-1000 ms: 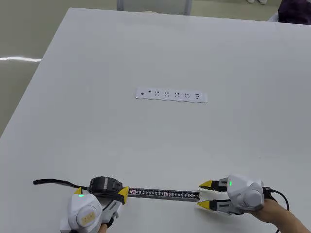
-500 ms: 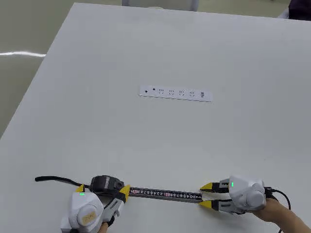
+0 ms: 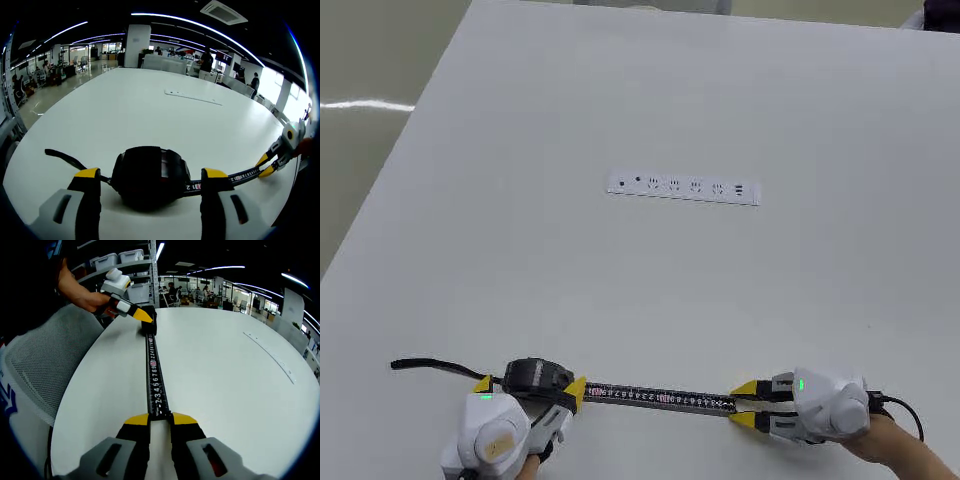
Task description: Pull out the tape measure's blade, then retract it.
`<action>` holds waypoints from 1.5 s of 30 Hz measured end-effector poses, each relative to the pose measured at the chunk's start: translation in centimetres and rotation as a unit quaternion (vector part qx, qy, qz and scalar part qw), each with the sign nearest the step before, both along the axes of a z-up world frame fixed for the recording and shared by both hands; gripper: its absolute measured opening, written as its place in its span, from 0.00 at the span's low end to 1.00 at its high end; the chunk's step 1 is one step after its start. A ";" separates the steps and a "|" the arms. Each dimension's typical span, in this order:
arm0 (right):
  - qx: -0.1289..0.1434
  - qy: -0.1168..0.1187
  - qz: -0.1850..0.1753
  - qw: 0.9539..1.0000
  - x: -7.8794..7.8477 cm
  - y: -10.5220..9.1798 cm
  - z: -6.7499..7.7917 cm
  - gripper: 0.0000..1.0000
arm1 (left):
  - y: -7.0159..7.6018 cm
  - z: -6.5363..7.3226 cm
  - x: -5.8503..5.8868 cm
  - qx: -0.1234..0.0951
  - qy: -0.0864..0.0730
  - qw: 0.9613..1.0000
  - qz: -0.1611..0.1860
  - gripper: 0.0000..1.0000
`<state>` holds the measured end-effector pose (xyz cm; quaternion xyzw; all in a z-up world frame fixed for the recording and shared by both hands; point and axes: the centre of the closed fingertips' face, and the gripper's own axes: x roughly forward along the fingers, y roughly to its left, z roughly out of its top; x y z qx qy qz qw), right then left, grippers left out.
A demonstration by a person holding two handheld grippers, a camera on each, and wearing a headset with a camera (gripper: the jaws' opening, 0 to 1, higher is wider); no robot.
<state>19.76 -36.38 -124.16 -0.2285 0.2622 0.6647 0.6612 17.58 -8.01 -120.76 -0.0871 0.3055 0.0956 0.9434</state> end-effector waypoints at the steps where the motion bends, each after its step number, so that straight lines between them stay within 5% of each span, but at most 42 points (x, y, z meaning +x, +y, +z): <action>1: 0.000 0.001 -0.001 1.000 0.0 0.0 0.1 0.13 | 0.0 0.0 0.0 -0.001 -0.001 1.000 0.001 0.80; 38: 0.005 -0.003 0.002 1.000 -0.2 0.5 0.1 0.13 | -0.2 -0.7 0.4 -0.008 0.009 1.000 0.022 0.74; 45: 0.001 -0.006 0.002 1.000 -0.2 0.5 0.2 0.13 | -0.1 -1.0 0.4 0.008 0.013 0.999 0.032 0.73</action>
